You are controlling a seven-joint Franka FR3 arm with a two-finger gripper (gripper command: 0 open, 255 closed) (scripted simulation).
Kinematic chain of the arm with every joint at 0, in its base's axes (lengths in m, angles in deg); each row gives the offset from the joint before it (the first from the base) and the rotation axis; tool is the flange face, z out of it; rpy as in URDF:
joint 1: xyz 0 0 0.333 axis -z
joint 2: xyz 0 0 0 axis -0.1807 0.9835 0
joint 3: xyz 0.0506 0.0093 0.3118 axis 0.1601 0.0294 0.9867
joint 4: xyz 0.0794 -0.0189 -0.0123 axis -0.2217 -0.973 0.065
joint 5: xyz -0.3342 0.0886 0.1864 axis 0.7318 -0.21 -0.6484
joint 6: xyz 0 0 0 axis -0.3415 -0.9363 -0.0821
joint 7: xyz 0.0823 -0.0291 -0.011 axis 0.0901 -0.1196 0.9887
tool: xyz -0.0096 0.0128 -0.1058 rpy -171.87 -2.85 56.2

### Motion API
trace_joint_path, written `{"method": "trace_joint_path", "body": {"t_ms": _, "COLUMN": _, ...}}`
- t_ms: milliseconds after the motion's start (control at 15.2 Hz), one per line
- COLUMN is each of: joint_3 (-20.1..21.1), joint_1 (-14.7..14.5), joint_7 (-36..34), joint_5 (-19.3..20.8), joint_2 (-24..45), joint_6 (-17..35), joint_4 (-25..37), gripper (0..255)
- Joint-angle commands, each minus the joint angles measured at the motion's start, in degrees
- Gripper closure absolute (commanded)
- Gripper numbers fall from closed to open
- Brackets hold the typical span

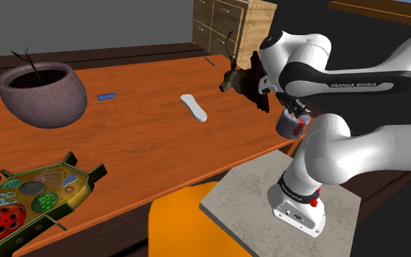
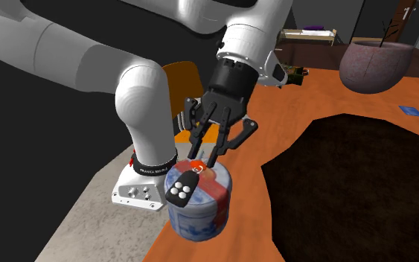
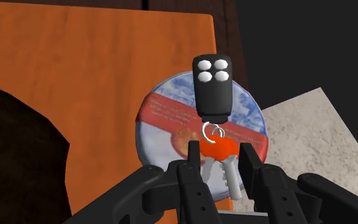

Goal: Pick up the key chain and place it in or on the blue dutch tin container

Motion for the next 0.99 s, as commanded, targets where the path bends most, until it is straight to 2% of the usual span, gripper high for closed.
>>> {"method": "trace_joint_path", "body": {"t_ms": 0, "joint_3": -0.26, "joint_1": 2.82, "joint_7": -0.58, "joint_5": 0.61, "joint_2": -10.88, "joint_6": 1.30, "joint_4": -1.85, "gripper": 255}}
{"method": "trace_joint_path", "body": {"t_ms": 198, "joint_3": -1.79, "joint_1": 2.47, "joint_7": -1.73, "joint_5": 1.90, "joint_2": -11.28, "joint_6": 2.21, "joint_4": -3.54, "gripper": 255}}
{"method": "trace_joint_path", "body": {"t_ms": 726, "joint_3": -3.47, "joint_1": -0.17, "joint_7": -3.32, "joint_5": 3.02, "joint_2": -12.22, "joint_6": 0.30, "joint_4": -3.26, "gripper": 255}}
{"method": "trace_joint_path", "body": {"t_ms": 792, "joint_3": -3.12, "joint_1": -0.68, "joint_7": -3.77, "joint_5": 2.32, "joint_2": -11.42, "joint_6": 0.37, "joint_4": -2.73, "gripper": 0}}
{"method": "trace_joint_path", "body": {"t_ms": 924, "joint_3": -1.04, "joint_1": -1.59, "joint_7": -5.19, "joint_5": -0.36, "joint_2": -11.99, "joint_6": -0.47, "joint_4": -3.47, "gripper": 0}}
